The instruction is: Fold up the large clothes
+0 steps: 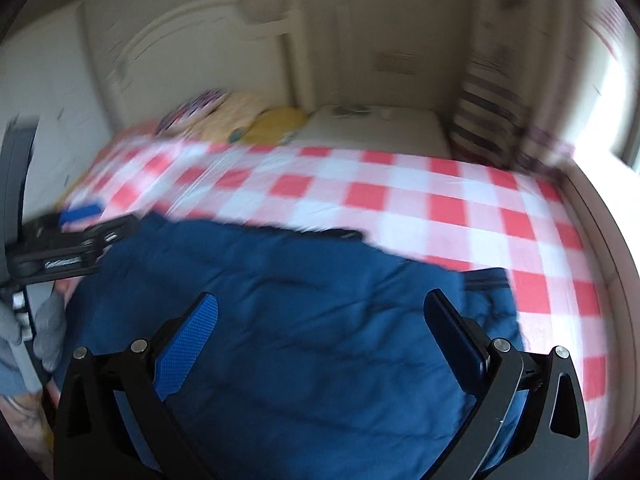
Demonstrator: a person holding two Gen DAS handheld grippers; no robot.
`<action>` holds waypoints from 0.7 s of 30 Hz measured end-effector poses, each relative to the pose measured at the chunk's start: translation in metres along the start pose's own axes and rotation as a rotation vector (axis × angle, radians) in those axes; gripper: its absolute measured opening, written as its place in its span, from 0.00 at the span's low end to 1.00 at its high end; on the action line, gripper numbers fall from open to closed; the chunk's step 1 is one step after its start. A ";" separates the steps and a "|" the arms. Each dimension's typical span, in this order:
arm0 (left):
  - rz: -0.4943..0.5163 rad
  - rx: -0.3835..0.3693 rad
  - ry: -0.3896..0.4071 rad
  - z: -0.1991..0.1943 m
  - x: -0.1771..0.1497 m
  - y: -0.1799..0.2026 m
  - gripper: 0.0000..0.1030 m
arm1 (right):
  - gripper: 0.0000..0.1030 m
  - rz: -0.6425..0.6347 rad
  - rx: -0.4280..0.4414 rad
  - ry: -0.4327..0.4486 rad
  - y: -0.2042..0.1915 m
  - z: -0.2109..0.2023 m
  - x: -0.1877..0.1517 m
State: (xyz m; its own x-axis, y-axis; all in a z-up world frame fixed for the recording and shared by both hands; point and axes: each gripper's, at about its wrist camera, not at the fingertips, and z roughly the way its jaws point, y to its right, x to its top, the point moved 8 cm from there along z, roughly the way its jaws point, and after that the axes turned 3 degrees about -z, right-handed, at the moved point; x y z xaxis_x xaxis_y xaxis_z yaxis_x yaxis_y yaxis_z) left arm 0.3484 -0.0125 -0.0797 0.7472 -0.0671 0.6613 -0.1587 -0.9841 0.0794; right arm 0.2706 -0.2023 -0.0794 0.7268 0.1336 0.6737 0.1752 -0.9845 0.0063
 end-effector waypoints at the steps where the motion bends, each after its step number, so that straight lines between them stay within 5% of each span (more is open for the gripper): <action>1: 0.029 -0.002 0.023 -0.008 -0.001 0.011 0.98 | 0.96 -0.031 -0.005 -0.019 -0.007 0.006 -0.004; 5: 0.110 0.004 0.021 -0.002 -0.023 0.042 0.98 | 0.96 -0.069 -0.003 -0.138 -0.021 0.047 -0.040; 9: 0.150 0.017 -0.118 0.050 -0.068 0.051 0.98 | 0.96 -0.008 0.047 -0.124 -0.016 0.049 -0.043; 21: 0.146 0.022 -0.084 0.054 -0.073 0.051 0.98 | 0.96 -0.006 0.051 -0.132 -0.015 0.055 -0.046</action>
State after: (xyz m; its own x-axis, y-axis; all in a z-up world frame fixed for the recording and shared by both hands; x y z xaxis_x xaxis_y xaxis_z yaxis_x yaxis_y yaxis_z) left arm 0.3210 -0.0667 -0.1642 0.7687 -0.2222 0.5998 -0.2557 -0.9663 -0.0303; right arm 0.2709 -0.1876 -0.1516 0.8063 0.1567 0.5704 0.2111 -0.9770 -0.0300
